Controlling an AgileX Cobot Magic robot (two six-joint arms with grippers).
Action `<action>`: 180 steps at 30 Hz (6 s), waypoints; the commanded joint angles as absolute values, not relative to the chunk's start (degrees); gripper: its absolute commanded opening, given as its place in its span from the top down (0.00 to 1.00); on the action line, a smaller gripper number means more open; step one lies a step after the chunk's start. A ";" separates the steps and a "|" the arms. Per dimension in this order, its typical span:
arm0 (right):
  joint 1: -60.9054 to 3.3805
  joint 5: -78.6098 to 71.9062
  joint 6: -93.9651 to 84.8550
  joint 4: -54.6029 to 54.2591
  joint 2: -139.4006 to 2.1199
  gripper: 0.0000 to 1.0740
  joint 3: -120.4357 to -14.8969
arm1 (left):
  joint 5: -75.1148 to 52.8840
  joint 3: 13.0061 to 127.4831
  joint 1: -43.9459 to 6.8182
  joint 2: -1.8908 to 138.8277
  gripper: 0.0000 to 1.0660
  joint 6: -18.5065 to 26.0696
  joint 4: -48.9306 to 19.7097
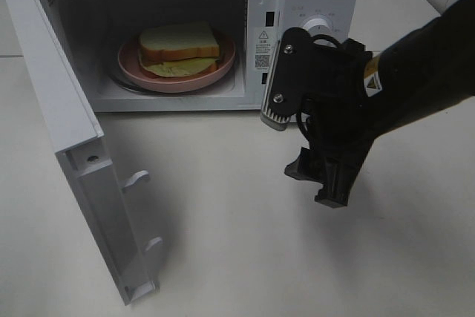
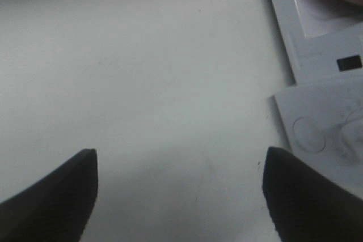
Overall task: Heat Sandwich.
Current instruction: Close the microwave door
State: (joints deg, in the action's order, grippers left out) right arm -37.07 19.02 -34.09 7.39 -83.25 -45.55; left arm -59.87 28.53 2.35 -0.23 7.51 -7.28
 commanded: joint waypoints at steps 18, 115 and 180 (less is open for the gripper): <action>-36.73 52.60 0.00 6.99 -60.85 0.29 -41.31 | -59.01 28.48 2.35 -1.72 0.05 7.10 -7.73; -3.50 59.30 2.58 7.10 1.78 0.29 -28.88 | -59.01 28.48 2.35 -1.72 0.05 7.10 -7.73; -3.50 59.30 2.58 7.10 1.78 0.29 -28.88 | -26.24 22.69 2.35 24.06 1.00 8.25 -8.65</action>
State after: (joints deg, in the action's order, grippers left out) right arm -3.78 59.82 2.12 7.16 0.23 -28.93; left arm -31.28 23.72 2.35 23.55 7.39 -8.54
